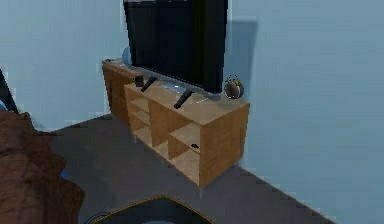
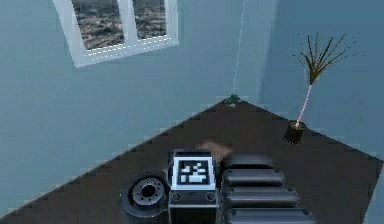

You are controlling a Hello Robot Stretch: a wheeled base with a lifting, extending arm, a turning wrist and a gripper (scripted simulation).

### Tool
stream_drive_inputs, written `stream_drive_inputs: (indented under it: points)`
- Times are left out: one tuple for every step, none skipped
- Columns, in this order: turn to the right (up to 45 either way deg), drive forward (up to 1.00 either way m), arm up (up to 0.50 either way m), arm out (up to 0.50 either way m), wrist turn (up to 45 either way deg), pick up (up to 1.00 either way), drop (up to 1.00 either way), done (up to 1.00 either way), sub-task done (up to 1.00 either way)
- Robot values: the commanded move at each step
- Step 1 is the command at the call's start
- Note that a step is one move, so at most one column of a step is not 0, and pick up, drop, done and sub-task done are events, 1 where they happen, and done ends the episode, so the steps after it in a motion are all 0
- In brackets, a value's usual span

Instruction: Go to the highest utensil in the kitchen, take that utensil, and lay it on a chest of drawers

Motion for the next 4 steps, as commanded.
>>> stream_drive_inputs:
  points:
    - [0.0, 0.65, 0.00, 0.00, 0.0, 0.00, 0.00, 0.00, 0.00]
    - [-33.0, 0.00, 0.00, 0.00, 0.0, 0.00, 0.00, 0.00, 0.00]
    - [0.0, 1.00, 0.00, 0.00, 0.0, 0.00, 0.00, 0.00, 0.00]
    - [-6.0, 0.00, 0.00, 0.00, 0.0, 0.00, 0.00, 0.00, 0.00]
